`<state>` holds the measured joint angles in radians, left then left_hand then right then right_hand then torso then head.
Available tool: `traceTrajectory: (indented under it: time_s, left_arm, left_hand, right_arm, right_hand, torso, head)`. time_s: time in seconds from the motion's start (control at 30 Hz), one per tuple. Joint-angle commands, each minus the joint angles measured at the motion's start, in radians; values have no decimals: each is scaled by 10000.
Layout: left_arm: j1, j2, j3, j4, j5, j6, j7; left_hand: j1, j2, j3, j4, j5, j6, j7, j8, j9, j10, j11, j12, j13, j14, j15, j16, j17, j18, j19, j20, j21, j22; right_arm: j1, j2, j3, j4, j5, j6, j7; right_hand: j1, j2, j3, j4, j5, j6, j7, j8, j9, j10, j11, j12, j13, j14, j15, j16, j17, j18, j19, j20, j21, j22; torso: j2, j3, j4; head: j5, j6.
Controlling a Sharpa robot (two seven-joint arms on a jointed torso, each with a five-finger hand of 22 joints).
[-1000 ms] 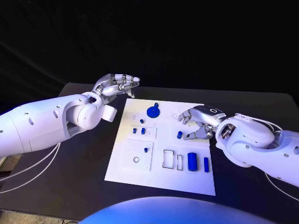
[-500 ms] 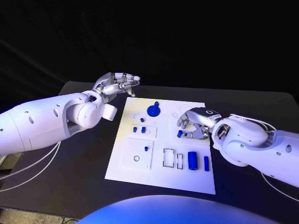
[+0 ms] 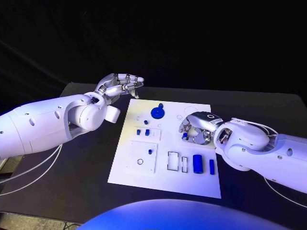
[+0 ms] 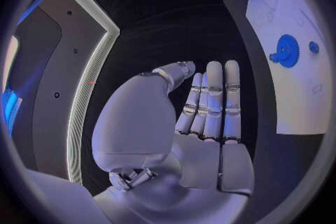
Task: Assemble the parts on the task board
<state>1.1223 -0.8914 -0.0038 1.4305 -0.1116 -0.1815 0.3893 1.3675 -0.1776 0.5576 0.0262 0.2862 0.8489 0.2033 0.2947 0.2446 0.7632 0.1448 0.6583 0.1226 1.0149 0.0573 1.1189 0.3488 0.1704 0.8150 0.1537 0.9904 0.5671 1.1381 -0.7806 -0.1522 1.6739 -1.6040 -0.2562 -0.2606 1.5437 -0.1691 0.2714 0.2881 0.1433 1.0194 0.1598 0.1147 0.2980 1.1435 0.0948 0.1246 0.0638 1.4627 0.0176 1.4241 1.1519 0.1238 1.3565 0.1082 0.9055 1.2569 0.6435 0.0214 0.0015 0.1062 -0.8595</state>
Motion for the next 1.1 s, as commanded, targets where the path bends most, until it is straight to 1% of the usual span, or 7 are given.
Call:
traceTrajectory:
  time_s: [0.03, 0.2, 0.4, 0.53, 0.6, 0.77, 1.1]
  left_arm:
    - [7, 4, 6, 27, -43, 180, 35]
    - [7, -1, 6, 29, -47, 184, 25]
    - [7, 1, 6, 26, -49, 193, 8]
    - [7, 1, 6, 24, -50, 194, -2]
    - [7, 1, 6, 25, -50, 194, -5]
    - [7, 3, 6, 27, -50, 197, -8]
    - [7, 13, 6, 19, -50, 199, -7]
  left_hand:
    - [76, 3, -28, -57, 48, -59, -21, -4, -6, -70, -1, -58, -9, 14, 89, -43, -4, 134, -2, 66, -4, 16]
    - [76, 3, -28, -57, 48, -59, -21, -4, -6, -70, -1, -58, -9, 14, 89, -43, -4, 134, -2, 66, -4, 16]
    - [78, 3, -32, -61, 47, -50, -23, 4, -5, -69, -2, -59, -15, 15, 89, -40, -3, 135, -2, 67, -1, 18]
    - [78, 3, -32, -61, 47, -50, -23, 4, -5, -69, -2, -59, -15, 15, 89, -40, -3, 135, -2, 67, -1, 18]
    - [78, 3, -32, -61, 47, -50, -23, 4, -5, -69, -2, -59, -15, 15, 89, -40, -3, 135, -2, 67, -1, 18]
    - [77, 0, -37, -64, 45, -57, -19, 3, -7, -70, -1, -60, -20, 15, 89, -38, -3, 135, -2, 67, 1, 18]
    - [77, 0, -37, -64, 45, -57, -19, 3, -7, -70, -1, -60, -20, 15, 89, -38, -3, 135, -2, 67, 1, 18]
  right_arm:
    - [-26, 24, -8, -35, -49, 360, 3]
    - [-43, 38, -15, -62, -97, 497, -69]
    - [-55, 42, -18, -60, -218, 290, -146]
    - [-63, 42, -19, -52, -304, 20, -145]
    - [-68, 42, -19, -33, -329, -200, -91]
    - [-76, 18, -18, 68, -353, -785, 67]
    - [1, -238, 13, 542, -316, -1291, 136]
  right_hand:
    - [-67, -86, 84, 3, -23, 86, 12, -43, -17, 61, 7, -68, -10, 314, -60, 46, -6, -41, 76, 14, 59, 18]
    - [-158, -136, 422, -13, -26, 267, -19, 4, -33, 259, -30, -84, 15, 317, -85, 62, 6, -63, 128, 5, 208, 113]
    - [-56, 17, 1477, -124, -14, 610, -147, 198, 9, 735, -171, -73, 41, 340, -212, 109, 76, -105, 218, -102, 483, 303]
    - [48, -28, 2200, -447, -24, 719, -179, 325, 78, 989, -233, -64, 76, 349, -262, 130, 107, -138, 268, -157, 684, 450]
    - [42, -47, 2375, -565, -30, 775, -198, 385, 114, 1098, -261, -34, 100, 355, -284, 140, 129, -148, 284, -175, 754, 500]
    - [-162, -148, 3010, -1107, -43, 969, -292, 675, 332, 1482, -381, 70, 215, 394, -381, 213, 283, -215, 395, -270, 1190, 784]
    - [-564, -285, 3234, -1440, -72, 1023, -353, 888, 535, 1659, -444, 102, 312, 402, -429, 234, 311, -235, 412, -306, 1333, 916]
  torso:
    - [0, 1, 1]
    - [-4, -1, -9]
    - [-5, 6, -4]
    - [-5, 2, -1]
    - [-2, 0, 1]
    - [-1, 1, 1]
    - [-21, -7, -5]
  head:
    - [2, -14]
    - [1, -23]
    - [-1, -23]
    - [0, -23]
    - [-4, -26]
    - [-2, -22]
    - [1, -20]
